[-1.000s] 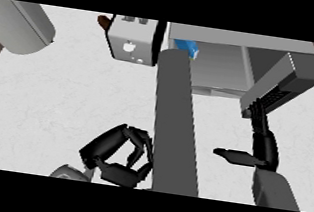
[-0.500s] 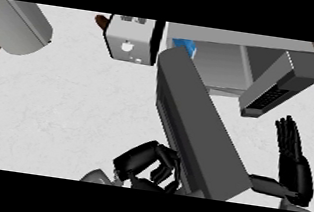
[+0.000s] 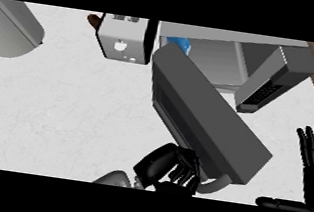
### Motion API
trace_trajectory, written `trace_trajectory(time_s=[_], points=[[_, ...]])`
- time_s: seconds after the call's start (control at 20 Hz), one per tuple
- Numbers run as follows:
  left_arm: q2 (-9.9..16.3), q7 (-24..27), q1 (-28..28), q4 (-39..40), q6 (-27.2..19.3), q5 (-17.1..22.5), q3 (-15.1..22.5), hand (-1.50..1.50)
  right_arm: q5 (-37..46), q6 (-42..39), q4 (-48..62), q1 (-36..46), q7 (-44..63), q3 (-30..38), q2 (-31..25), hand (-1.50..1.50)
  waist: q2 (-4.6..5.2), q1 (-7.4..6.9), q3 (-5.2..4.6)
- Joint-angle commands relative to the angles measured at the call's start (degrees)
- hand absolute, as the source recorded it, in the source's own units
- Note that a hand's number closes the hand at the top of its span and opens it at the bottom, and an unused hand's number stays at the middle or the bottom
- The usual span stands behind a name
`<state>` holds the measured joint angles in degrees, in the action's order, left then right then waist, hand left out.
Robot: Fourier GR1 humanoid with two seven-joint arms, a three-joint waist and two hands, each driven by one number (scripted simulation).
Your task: Pick up the milk, place it into the microwave and close the microwave
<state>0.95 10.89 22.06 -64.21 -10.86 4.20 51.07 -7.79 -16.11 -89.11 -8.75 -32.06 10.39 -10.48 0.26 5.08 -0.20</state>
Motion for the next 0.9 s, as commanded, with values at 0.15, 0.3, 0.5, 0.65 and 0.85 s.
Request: trace_trajectory(time_s=[0.15, 0.3, 0.5, 0.65, 0.85], points=[[-0.9, 2.6, 5.6, 0.5, -13.2, 10.6, 5.4, 1.5, -4.9, -4.2, -8.5, -1.6, 5.1, -0.5, -2.0, -1.5, 0.45, 2.45, -0.15], [-0.9, 4.6, 8.2, 1.7, -15.3, 13.7, 4.7, 1.5, -7.0, -7.8, -10.5, -1.2, 6.5, -1.6, -3.8, -1.5, 0.84, 3.84, -0.23], [-0.9, 6.0, 13.0, 2.3, -17.9, 17.8, 4.2, 1.5, -7.5, -10.6, -11.2, -1.4, 6.8, -2.8, -5.3, -1.5, 1.37, 5.5, -0.15], [-0.9, 6.7, 15.3, 3.6, -20.5, 19.3, 4.6, 1.5, -9.3, -11.7, -14.4, 0.2, 9.7, -4.1, -6.1, -1.5, 1.57, 6.66, -0.26], [-0.9, 5.4, 19.6, 5.8, -22.0, 24.1, 2.2, 1.5, -11.4, -13.1, -15.7, 0.1, 10.7, -3.8, -7.3, -1.5, 1.95, 8.73, -0.16]])
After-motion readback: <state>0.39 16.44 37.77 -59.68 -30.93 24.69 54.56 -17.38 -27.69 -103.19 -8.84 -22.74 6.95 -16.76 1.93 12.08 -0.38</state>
